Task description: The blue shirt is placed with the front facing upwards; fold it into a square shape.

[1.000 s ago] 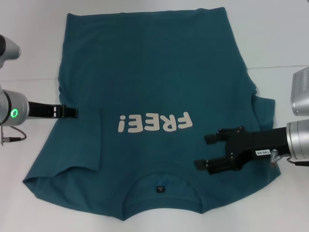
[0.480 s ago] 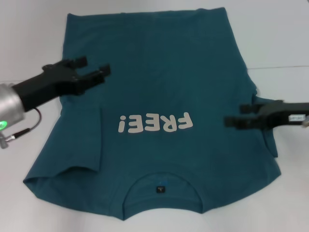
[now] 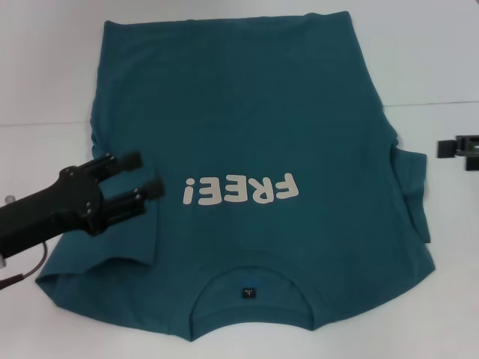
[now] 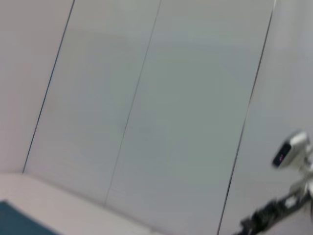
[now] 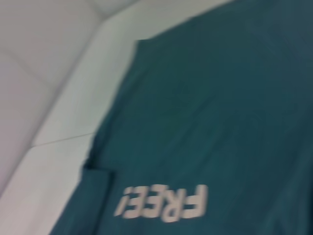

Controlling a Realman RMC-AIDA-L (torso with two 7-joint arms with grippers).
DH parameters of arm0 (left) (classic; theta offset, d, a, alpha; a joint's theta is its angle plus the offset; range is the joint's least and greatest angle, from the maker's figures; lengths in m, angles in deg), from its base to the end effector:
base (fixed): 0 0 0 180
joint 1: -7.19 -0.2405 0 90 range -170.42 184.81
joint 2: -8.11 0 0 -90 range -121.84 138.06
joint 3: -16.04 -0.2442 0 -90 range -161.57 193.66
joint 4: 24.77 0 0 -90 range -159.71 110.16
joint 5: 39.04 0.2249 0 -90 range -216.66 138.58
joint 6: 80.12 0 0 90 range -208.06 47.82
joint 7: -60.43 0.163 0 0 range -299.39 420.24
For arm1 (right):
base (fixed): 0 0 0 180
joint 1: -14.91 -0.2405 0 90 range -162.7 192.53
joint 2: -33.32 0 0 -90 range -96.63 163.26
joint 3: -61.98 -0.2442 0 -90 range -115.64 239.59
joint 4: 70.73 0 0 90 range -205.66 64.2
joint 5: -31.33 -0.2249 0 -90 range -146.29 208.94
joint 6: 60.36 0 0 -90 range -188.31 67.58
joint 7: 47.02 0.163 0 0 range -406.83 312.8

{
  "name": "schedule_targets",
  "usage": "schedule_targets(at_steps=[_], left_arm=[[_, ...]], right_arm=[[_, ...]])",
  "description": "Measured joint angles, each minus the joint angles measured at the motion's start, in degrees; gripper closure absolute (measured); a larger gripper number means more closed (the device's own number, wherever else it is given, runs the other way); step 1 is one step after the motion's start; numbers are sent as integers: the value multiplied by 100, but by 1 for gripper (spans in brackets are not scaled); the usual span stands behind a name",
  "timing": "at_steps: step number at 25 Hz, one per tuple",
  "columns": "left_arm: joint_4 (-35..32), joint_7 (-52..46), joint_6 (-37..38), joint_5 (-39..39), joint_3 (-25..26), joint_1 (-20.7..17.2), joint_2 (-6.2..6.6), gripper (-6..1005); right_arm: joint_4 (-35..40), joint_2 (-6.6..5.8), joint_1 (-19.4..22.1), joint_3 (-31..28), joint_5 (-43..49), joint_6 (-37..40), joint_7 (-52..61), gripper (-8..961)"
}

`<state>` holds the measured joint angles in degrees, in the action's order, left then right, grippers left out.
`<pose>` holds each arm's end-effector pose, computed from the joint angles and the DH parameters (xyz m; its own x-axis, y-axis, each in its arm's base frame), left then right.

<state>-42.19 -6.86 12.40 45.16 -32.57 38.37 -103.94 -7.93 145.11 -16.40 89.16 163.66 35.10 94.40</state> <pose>-0.2457 0.3448 0.0096 0.5786 0.2299 0.7825 0.4906 -0.8646 -0.1086 0.2800 0.3681 0.1399 0.2567 -0.8088 -0.5291 -0.9661 -0.2294 -0.1181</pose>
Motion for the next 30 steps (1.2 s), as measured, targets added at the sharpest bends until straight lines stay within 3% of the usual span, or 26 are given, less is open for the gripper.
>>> schedule_targets(at_steps=[8, 19, 30], left_arm=[[-445, -22, -586, 404, -7, -356, -44, 226], [-714, -20, -973, 848, -21, -415, -203, 233], [-998, -28, -1112, 1144, 0, -434, -335, 233]], right_arm=[[-7, -33, 100, -300, 738, -117, 340, 68], [-218, -19, -76, -260, 1303, -716, 513, 71], [-755, 20, -443, 319, 1725, -1581, 730, 74]])
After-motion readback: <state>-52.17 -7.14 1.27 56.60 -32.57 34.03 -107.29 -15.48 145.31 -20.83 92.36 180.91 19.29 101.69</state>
